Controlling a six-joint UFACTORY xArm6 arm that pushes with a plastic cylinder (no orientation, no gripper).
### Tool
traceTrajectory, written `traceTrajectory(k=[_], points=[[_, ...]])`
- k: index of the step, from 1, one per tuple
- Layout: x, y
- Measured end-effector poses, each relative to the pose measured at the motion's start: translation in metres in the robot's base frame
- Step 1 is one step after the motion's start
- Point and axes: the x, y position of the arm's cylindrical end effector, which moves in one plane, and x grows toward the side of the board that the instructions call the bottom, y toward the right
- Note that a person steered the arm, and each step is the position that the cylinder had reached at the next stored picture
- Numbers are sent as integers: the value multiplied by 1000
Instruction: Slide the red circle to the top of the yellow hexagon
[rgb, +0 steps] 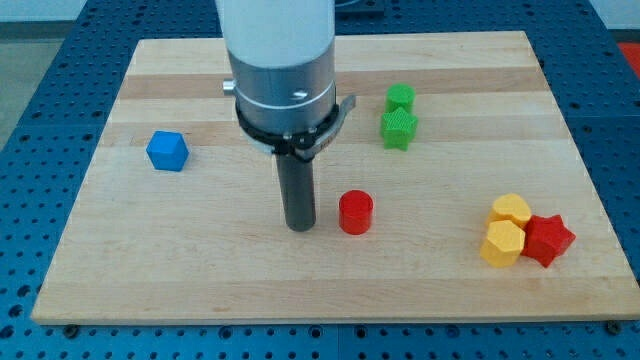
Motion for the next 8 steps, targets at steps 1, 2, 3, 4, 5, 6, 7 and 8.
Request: traceTrajectory(k=[1,2,3,4,5,6,7,8], points=[[-1,11],[-9,25],[-11,43],[-11,70],[-11,98],[-14,128],[-16,156],[-16,175]])
